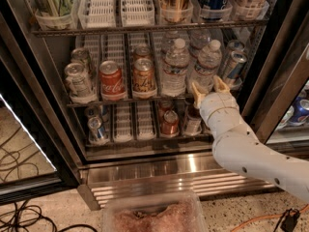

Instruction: Pick water bottle from middle shelf of fridge

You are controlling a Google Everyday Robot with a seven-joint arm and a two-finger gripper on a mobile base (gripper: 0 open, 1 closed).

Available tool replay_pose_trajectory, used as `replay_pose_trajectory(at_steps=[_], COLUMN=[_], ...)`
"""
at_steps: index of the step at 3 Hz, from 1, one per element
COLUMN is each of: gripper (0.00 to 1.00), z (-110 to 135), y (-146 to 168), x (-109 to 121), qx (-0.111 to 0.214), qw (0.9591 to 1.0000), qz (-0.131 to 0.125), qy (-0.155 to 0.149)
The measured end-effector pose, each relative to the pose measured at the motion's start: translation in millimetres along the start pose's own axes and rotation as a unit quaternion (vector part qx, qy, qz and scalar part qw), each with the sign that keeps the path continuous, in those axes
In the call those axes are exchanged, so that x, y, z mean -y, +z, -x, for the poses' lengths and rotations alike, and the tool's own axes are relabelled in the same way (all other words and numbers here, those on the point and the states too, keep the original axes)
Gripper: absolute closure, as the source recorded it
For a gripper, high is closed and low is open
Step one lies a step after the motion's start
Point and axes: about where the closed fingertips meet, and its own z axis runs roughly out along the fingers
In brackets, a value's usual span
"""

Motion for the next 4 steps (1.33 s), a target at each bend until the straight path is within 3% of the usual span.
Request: replay_pose_trajectory(at_steps=[2,4], gripper=[0.40,0.40], z=[10.5,10.4], y=[8.6,19.7], x=[3.5,-1.9], qx=[0.013,0.014], qw=[0.9998,0.9998], qz=[-0.004,0.010], qy=[-0.014,-0.014])
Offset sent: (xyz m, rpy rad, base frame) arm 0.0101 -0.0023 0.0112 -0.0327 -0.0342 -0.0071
